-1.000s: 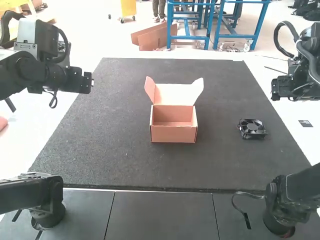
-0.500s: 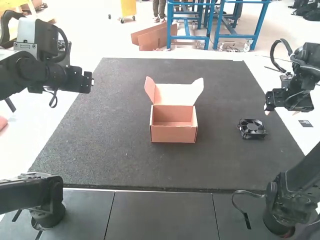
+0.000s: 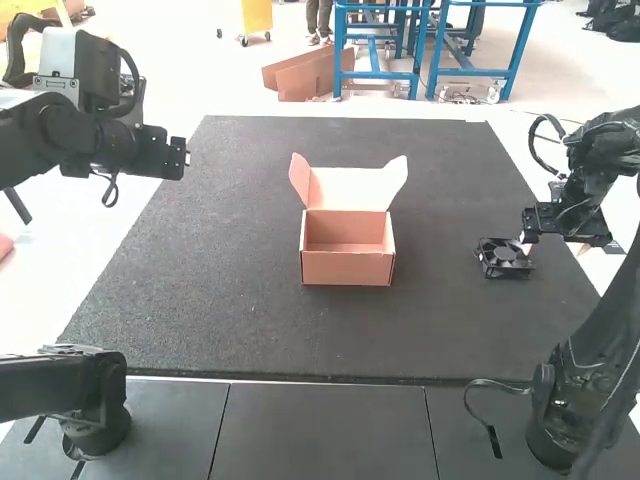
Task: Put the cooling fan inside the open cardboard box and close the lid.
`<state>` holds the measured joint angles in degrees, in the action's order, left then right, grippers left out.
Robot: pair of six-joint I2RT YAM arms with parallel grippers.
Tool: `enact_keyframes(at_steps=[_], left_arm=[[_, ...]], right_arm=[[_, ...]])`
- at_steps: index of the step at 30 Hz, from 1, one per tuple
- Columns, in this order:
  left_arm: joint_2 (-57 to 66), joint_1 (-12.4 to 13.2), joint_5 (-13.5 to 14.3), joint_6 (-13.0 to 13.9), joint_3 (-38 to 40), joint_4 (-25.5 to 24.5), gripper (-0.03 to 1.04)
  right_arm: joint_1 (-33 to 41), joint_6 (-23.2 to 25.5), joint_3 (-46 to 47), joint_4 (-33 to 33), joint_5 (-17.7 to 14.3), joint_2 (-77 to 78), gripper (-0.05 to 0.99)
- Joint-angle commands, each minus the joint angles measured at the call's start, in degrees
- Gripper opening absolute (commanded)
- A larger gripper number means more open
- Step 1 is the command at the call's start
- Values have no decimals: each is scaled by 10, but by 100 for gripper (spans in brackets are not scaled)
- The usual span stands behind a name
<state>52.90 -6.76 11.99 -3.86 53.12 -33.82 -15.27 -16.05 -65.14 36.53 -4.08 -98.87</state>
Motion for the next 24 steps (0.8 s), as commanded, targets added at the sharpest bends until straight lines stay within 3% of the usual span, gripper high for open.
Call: enact_keyframes(at_steps=[1,24], left_arm=[[8,2,-3,5,30,6,97],[21,4,-3,4,37,0,97]], right_arm=[[-15,13,-32,-2,-10,-19,88],[-15,22,-81,-7,-7,-124,89]])
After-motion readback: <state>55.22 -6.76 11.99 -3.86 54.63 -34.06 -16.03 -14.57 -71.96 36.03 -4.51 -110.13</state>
